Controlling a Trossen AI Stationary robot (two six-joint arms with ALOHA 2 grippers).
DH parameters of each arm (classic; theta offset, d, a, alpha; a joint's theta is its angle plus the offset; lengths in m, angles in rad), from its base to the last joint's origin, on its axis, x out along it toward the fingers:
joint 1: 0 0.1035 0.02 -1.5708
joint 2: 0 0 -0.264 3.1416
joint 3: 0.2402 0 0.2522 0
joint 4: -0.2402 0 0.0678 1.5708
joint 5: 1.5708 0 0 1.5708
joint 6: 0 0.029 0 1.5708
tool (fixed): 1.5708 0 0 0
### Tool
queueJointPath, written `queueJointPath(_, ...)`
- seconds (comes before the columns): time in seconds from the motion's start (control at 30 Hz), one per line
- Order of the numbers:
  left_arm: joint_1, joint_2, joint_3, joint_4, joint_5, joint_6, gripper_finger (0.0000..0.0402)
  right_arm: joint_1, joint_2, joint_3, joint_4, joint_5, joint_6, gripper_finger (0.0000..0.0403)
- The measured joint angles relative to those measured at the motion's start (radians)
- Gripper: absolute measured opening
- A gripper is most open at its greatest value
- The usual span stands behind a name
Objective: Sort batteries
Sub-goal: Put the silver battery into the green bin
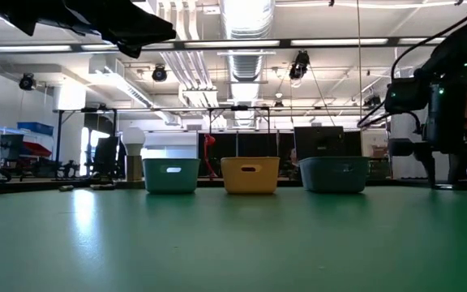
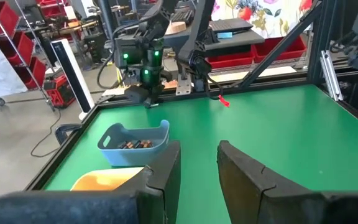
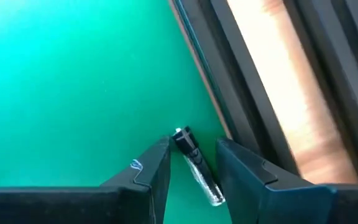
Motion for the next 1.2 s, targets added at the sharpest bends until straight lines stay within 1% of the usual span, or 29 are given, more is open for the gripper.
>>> queueJointPath(0.07, 0.0, 0.0, 0.0, 0.0, 0.0, 0.0, 0.0087, -0.001, 0.011, -0.007, 0.009, 0.003, 0.016, 0.0118)
queueJointPath(0.2, 0.0, 0.0, 0.0, -0.002, 0.0, 0.0, 0.0087, 0.004, 0.007, -0.023, 0.021, 0.007, -0.007, 0.0111)
queueJointPath(0.37, 0.0, 0.001, 0.0, -0.009, 0.0, 0.0, 0.0087, 0.041, 0.006, -0.028, 0.013, 0.011, -0.041, 0.0092)
queueJointPath(0.63, 0.0, 0.001, 0.0, -0.009, 0.0, 0.003, 0.0087, 0.127, 0.003, -0.011, -0.123, -0.007, -0.094, 0.0048)
queueJointPath(0.77, 0.0, 0.001, 0.0, -0.008, 0.0, 0.004, 0.0087, 0.164, 0.003, -0.01, -0.138, -0.011, -0.098, 0.004)
queueJointPath(0.87, 0.0, 0.001, 0.0, -0.008, 0.0, 0.012, 0.0087, 0.169, 0.004, -0.002, -0.149, -0.024, -0.125, 0.004)
queueJointPath(1.07, 0.0, 0.003, -0.001, -0.007, 0.0, 0.015, 0.0087, 0.173, 0.007, 0.068, -0.181, -0.106, -0.193, 0.0032)
queueJointPath(1.13, 0.0, 0.008, -0.004, -0.007, 0.0, 0.026, 0.0087, 0.183, 0.011, 0.108, -0.192, -0.121, -0.207, 0.003)
queueJointPath(1.2, 0.002, 0.018, -0.006, -0.001, 0.0, 0.038, 0.0087, 0.202, 0.007, 0.159, -0.207, -0.114, -0.214, 0.0029)
